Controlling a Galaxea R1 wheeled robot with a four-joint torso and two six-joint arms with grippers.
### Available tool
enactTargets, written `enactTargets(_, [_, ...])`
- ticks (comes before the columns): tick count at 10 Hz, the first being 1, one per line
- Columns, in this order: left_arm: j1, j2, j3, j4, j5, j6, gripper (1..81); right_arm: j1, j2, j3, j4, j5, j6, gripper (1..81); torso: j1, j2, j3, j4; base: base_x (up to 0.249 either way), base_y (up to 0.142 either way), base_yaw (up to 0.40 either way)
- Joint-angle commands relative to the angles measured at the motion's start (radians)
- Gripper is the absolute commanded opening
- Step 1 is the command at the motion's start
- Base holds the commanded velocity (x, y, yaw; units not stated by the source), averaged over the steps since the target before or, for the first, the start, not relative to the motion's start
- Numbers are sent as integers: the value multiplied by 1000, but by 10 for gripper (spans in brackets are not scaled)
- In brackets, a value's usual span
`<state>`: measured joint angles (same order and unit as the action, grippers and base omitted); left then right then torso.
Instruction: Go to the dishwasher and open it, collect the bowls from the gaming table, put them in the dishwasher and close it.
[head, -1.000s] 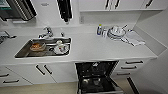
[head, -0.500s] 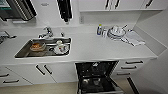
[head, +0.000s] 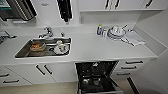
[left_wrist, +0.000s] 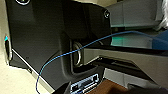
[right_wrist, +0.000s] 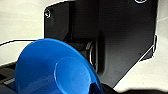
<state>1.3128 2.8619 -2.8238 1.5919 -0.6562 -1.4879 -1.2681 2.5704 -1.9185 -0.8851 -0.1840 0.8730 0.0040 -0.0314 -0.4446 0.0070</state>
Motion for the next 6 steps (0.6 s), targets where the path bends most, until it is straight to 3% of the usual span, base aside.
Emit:
enactTargets(1, [-3, 4, -6, 0, 32, 14, 811, 199, -69, 288, 21, -164, 61, 10, 0, 0, 0, 0, 0, 0, 0])
enactTargets(4, [16, 25, -6, 0, 76, 46, 811, 333, -92, 391, 23, -281, 110, 10, 0, 0, 0, 0, 0, 0, 0])
enactTargets(6, [26, 34, -6, 2, 78, 47, 811, 408, -108, 420, 23, -295, 152, 10, 0, 0, 0, 0, 0, 0, 0])
